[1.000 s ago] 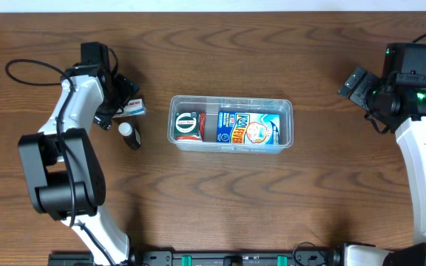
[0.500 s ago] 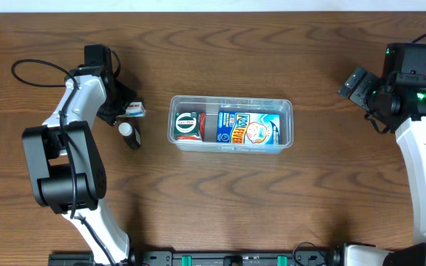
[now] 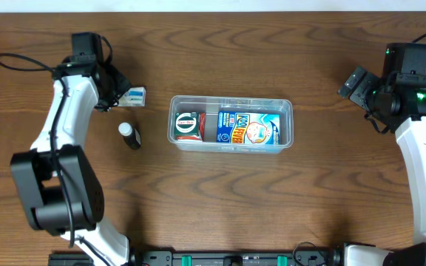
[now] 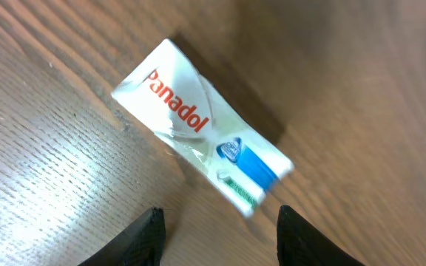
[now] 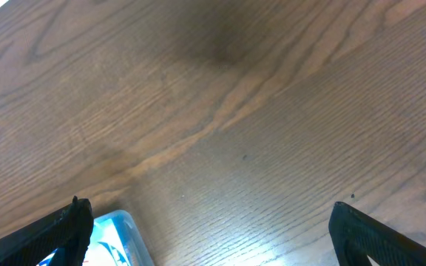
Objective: Pack container
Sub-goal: 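Reach the left gripper to the white Panadol box, then grasp the Panadol box with the left gripper and lift it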
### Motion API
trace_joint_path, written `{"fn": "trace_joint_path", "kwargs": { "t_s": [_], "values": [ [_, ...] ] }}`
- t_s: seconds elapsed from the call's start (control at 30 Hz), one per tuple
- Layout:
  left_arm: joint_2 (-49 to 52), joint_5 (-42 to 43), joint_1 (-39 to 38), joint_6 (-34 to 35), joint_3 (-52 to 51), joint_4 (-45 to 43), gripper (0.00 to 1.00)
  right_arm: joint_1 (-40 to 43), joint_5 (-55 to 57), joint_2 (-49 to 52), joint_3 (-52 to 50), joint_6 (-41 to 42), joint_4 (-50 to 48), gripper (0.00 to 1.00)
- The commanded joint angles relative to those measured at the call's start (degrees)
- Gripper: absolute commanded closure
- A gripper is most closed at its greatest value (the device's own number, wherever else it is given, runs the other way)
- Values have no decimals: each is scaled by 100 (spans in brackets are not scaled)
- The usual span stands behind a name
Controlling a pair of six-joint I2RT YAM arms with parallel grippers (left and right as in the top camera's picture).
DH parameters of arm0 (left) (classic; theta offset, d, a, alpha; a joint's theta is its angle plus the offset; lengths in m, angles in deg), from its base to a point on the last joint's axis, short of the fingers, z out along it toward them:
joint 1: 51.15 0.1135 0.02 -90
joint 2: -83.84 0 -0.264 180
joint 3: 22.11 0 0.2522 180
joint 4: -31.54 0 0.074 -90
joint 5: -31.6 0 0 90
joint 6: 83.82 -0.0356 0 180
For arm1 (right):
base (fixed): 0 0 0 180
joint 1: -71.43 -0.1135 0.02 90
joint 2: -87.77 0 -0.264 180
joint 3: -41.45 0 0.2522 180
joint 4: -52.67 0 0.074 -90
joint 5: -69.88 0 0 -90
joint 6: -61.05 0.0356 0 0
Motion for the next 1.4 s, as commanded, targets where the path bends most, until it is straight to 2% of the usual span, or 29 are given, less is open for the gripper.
{"fn": "trace_joint_path", "kwargs": {
  "t_s": [0.0,0.1,0.13,0.17,0.23,0.27,0.33,0.5,0.57,0.63,0.73,0.87,1.37],
  "values": [
    [-42,17,-2,-173,98,63,50,37,42,17,26,42,-7,1],
    [-35,13,-2,-170,94,15,49,37,42,17,26,42,-9,1],
    [-35,13,-2,-170,94,-22,42,37,42,17,26,42,-7,1],
    [-35,11,-2,-170,94,-83,39,35,42,17,26,42,-7,1],
    [-20,-11,-2,-166,70,-236,37,37,42,17,26,39,-7,1],
    [2,-9,-2,-164,52,-354,30,35,42,17,26,42,-9,1],
    [81,46,-7,-87,50,-509,22,37,42,17,26,42,-7,1],
    [203,35,-7,-424,50,-535,15,37,42,17,26,42,-7,1],
    [236,-52,-4,-243,50,-535,13,37,42,17,26,42,-7,1],
    [254,-118,-2,302,50,-518,8,37,42,17,26,42,-7,1],
    [337,-157,-2,1325,50,-566,6,37,42,17,26,42,-7,1],
    [623,-157,-2,1971,50,-632,6,37,42,17,26,42,-7,1],
    [1390,-133,-2,2052,50,-981,6,37,42,17,26,42,-7,1]
  ]
}}
